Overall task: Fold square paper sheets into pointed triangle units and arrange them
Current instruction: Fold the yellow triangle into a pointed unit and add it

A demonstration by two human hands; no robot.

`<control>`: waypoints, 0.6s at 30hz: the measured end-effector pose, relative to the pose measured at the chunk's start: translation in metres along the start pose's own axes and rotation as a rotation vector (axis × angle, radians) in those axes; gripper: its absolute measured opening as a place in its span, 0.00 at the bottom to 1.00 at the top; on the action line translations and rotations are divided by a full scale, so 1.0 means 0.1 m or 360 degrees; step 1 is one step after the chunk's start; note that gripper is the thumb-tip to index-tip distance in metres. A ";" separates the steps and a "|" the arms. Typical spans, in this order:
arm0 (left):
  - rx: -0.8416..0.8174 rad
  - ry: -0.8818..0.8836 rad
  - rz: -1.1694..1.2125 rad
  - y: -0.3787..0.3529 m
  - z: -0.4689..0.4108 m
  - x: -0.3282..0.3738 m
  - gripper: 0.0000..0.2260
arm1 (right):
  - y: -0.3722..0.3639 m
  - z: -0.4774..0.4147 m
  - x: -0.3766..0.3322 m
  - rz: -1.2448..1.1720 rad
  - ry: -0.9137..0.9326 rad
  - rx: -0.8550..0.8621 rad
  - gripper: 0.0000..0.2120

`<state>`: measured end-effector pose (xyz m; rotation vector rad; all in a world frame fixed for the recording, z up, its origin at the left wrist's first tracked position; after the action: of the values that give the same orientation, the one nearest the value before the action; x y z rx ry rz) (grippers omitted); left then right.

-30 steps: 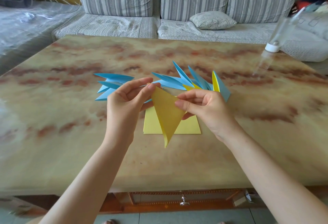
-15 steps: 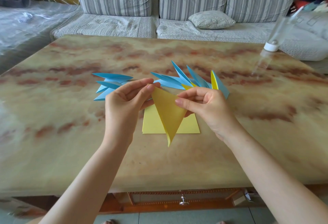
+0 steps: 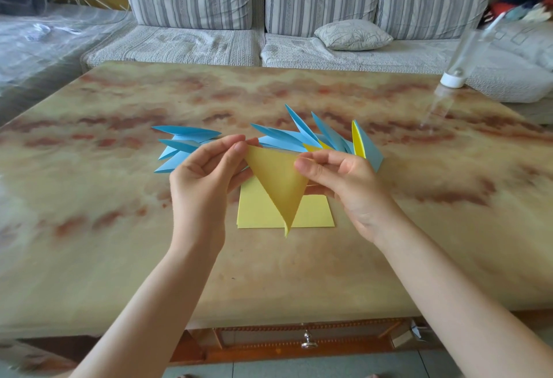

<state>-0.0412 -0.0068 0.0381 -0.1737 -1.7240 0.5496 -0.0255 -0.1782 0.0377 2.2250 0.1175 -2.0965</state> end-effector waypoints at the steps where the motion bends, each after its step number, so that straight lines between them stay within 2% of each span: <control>1: 0.0021 0.0002 0.0031 0.00 0.00 0.00 0.05 | 0.01 0.00 0.00 -0.0061 -0.0036 0.0007 0.15; 5: 0.0057 0.0012 0.0102 -0.01 0.02 0.00 0.04 | 0.02 -0.01 -0.01 -0.0225 -0.0057 0.0076 0.13; 12: 0.0052 0.0063 0.0110 -0.02 0.02 -0.01 0.05 | 0.02 -0.03 -0.02 -0.0225 -0.0014 0.0191 0.12; 15: -0.0034 0.0131 -0.0060 0.04 -0.04 0.01 0.04 | 0.04 -0.04 -0.01 -0.0130 0.0025 0.0219 0.08; 18: -0.0161 -0.0003 -0.0577 0.09 -0.09 0.05 0.06 | 0.07 -0.03 -0.01 0.0057 0.0147 0.0216 0.01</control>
<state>-0.0353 0.0050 0.0397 0.0686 -1.7343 0.1955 -0.0213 -0.1851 0.0391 2.3815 -0.0603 -2.0417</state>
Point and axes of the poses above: each hand's wrist, its own z-axis away from the middle knuckle, its own y-axis out of the back of the hand, x = y × z, the point moved 1 cm from there along -z, towards the middle knuckle, and after that the axes turned 3 degrees about z, right-handed, at the moved point
